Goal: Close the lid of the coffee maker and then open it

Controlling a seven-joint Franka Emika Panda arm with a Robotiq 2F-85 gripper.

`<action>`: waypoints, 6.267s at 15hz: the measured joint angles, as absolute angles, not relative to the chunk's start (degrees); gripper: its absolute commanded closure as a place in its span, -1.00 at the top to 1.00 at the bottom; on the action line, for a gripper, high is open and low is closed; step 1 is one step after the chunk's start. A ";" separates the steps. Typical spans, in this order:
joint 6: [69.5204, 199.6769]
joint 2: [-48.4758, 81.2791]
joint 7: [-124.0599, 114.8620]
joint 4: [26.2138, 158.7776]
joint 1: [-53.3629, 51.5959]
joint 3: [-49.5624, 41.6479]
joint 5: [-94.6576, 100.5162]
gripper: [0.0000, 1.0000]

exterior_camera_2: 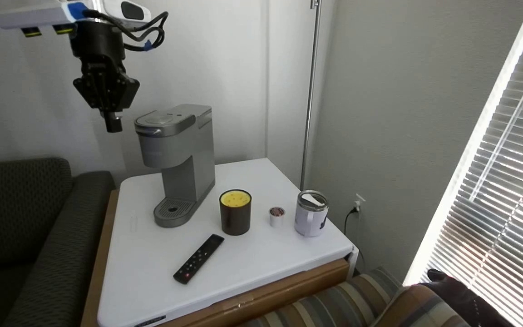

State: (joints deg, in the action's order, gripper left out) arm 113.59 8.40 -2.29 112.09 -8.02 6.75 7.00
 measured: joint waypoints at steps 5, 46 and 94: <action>113.56 8.17 -2.32 112.07 -8.10 6.79 7.00 -1.00; 147.10 8.76 -67.03 121.84 -10.08 5.08 -0.73 -1.00; 164.50 7.35 -40.50 133.43 -7.59 7.18 -37.83 -1.00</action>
State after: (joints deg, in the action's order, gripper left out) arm 164.50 7.35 -40.50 133.43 -7.59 7.18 -37.83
